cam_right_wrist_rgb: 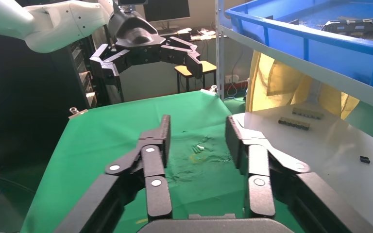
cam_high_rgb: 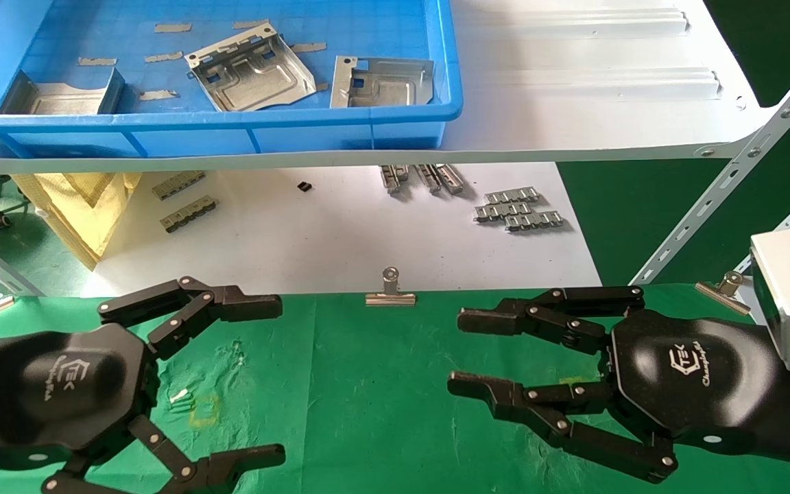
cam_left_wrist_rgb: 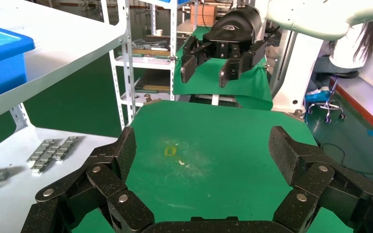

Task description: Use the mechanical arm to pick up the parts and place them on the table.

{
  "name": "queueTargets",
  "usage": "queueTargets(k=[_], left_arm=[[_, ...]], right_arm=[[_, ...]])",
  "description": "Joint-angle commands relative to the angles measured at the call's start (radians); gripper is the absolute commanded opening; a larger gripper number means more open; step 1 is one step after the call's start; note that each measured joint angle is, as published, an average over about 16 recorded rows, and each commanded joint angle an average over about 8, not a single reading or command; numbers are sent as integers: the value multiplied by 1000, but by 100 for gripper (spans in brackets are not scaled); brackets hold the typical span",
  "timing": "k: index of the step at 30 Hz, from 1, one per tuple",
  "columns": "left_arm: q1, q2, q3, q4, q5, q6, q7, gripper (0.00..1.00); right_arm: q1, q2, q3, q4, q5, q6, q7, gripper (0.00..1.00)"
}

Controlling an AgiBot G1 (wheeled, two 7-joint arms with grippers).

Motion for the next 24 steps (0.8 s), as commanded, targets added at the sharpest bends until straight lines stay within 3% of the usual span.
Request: queueTargets(k=[1, 6, 10, 17, 24], left_arm=[[1, 0, 0, 0, 0, 1, 0, 100], [-22, 5, -3, 1, 8, -16, 0, 100], [-119, 21, -4, 20, 48, -56, -12, 100], [-463, 118, 72, 202, 263, -101, -32, 100], [-772, 268, 193, 528, 514, -97, 64, 100]], right_arm=[[0, 0, 0, 0, 0, 0, 0, 0], [0, 0, 0, 0, 0, 0, 0, 0], [0, 0, 0, 0, 0, 0, 0, 0], [0, 0, 0, 0, 0, 0, 0, 0], [0, 0, 0, 0, 0, 0, 0, 0]])
